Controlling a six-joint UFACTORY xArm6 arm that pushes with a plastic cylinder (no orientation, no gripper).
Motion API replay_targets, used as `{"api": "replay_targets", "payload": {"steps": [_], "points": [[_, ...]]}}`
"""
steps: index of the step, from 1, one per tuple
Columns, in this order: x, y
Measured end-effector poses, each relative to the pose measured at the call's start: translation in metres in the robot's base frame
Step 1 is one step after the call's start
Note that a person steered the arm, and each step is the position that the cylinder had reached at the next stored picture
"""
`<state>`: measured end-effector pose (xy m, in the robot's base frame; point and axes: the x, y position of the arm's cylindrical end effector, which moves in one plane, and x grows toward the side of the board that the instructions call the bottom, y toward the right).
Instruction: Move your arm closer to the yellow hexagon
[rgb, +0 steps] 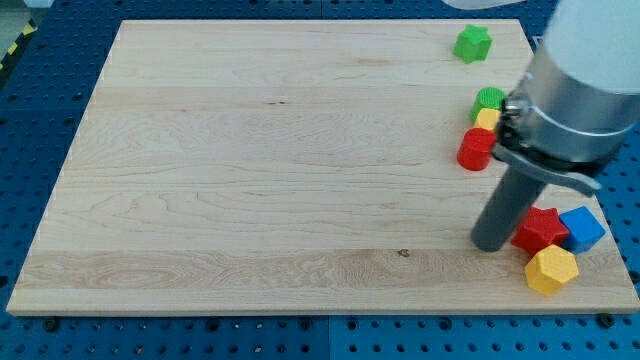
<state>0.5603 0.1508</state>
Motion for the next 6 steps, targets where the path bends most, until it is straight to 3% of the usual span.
{"api": "replay_targets", "payload": {"steps": [2,3,6], "points": [[0.019,-0.061],[0.05,-0.054],[0.059,0.028]]}}
